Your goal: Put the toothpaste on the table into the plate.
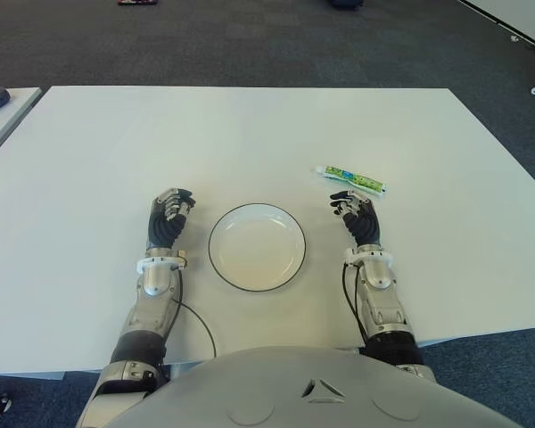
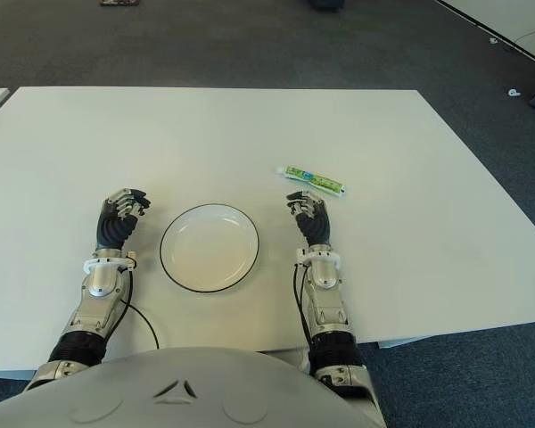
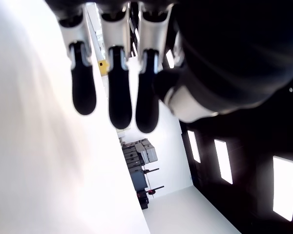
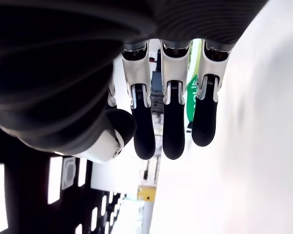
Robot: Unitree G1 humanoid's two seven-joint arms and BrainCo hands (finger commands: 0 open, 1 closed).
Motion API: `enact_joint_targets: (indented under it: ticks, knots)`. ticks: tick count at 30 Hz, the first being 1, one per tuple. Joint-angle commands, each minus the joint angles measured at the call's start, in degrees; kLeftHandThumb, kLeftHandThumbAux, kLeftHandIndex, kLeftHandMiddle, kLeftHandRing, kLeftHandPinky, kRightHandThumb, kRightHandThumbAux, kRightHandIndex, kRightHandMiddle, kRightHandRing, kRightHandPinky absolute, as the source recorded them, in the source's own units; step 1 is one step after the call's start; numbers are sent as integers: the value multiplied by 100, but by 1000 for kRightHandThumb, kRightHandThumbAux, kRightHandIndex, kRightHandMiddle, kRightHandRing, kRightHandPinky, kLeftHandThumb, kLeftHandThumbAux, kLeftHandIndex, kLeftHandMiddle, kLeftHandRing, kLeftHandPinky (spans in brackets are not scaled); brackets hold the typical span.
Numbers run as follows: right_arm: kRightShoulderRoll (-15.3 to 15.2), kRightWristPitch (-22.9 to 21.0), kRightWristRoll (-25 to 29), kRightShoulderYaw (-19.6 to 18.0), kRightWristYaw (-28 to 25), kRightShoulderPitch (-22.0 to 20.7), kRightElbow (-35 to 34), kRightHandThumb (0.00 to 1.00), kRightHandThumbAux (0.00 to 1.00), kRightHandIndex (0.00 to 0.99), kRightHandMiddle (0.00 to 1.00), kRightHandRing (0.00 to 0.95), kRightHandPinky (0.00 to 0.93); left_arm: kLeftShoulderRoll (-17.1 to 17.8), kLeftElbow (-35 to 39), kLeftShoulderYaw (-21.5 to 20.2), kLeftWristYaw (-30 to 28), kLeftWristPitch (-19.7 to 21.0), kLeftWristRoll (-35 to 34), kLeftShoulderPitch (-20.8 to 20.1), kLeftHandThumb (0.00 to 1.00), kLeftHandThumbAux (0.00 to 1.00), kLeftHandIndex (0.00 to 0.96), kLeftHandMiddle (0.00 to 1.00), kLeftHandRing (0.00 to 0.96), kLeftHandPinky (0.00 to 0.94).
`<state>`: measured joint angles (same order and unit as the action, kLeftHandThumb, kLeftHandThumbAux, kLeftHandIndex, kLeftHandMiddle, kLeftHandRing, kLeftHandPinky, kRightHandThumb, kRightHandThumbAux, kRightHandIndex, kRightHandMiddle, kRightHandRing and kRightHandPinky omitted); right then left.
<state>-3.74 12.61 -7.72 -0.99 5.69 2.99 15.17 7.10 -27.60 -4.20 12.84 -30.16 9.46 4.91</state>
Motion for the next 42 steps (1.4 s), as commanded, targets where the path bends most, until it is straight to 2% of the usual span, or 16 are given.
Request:
enact_joint_targets:
  ticks: [1, 6, 9, 10, 13, 16, 22, 28, 33, 42]
  knots:
    - [-475, -1, -294, -15, -74, -352, 27, 708, 731, 415, 419, 411, 419, -21, -20, -7, 16, 57, -1, -5, 702, 720, 426, 505, 491, 469]
    - [-932, -1, -716, 113, -168, -474, -290, 707, 730, 410, 406, 382, 361, -29, -15, 10, 56, 71, 52, -1, 702, 720, 425, 504, 488, 465]
    - [-1249, -25, -1162, 236, -175, -505, -526, 701, 729, 405, 349, 333, 317, -37, -11, 14, 70, 80, 63, -1, 702, 720, 425, 504, 490, 468]
    - [-1321, -35, -1265, 266, -175, -517, -557, 640, 717, 318, 309, 300, 290, -40, -12, 15, 75, 82, 66, -2, 703, 720, 425, 505, 490, 468]
    - [-1587, -124, -1600, 384, -234, -669, -550, 550, 676, 186, 225, 231, 229, -47, -2, 18, 100, 113, 92, -3, 703, 719, 425, 505, 491, 467]
    - [-1764, -207, -1782, 456, -314, -868, -466, 497, 620, 100, 153, 167, 160, -49, 7, 22, 126, 135, 132, -5, 703, 720, 425, 504, 489, 471]
    - [-1950, -373, -1904, 535, -455, -1325, -216, 459, 530, 18, 70, 82, 85, -56, 7, 36, 151, 126, 163, -9, 704, 720, 425, 504, 490, 474]
    - [-2213, -491, -2171, 658, -574, -1701, -30, 437, 438, 1, 12, 18, 30, -70, 37, 48, 149, 160, 168, 4, 706, 719, 426, 504, 488, 472]
    - [-2405, -783, -2307, 722, -843, -1967, -83, 452, 388, 0, 1, 2, 6, -76, 64, 54, 185, 155, 206, 30, 706, 719, 426, 500, 483, 464]
    - [-2530, -1345, -2441, 919, -1350, -2661, 108, 515, 296, 0, 0, 0, 0, -81, 161, 82, 307, 251, 338, 84, 707, 718, 425, 489, 468, 453]
